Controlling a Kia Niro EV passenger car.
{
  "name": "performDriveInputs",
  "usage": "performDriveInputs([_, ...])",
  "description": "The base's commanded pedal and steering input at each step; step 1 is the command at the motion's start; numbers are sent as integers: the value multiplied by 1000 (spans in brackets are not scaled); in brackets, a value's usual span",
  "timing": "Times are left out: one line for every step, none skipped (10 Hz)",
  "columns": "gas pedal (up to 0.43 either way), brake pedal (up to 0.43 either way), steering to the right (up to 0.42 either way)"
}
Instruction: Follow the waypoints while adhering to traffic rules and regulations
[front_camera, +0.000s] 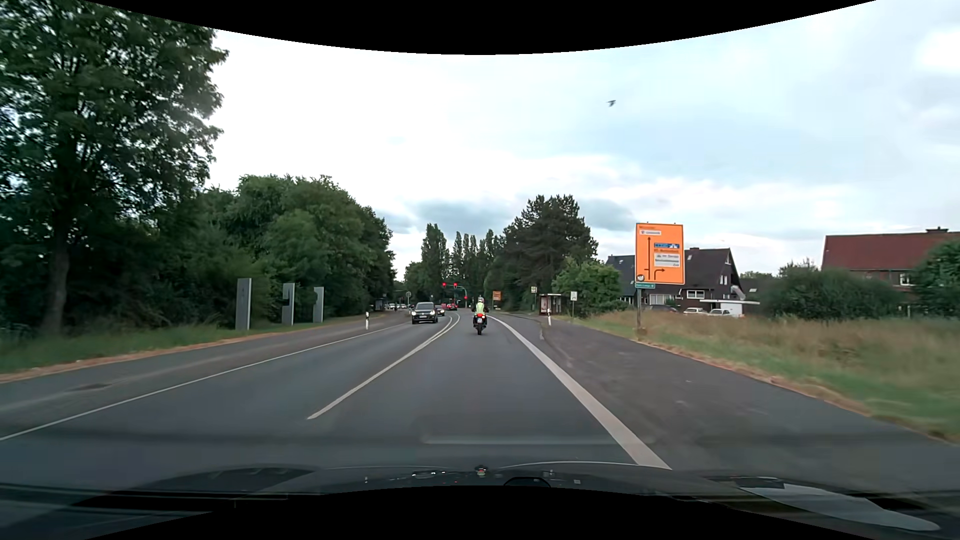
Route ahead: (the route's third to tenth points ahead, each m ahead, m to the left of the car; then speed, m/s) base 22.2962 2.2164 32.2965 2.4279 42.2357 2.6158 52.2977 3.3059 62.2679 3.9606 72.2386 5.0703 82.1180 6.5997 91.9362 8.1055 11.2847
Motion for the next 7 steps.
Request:
performDriveInputs([110,0,-2])
performDriveInputs([110,0,-2])
performDriveInputs([118,0,-2])
performDriveInputs([138,0,-2])
performDriveInputs([169,0,-2])
performDriveInputs([169,0,-2])
performDriveInputs([169,0,-2])
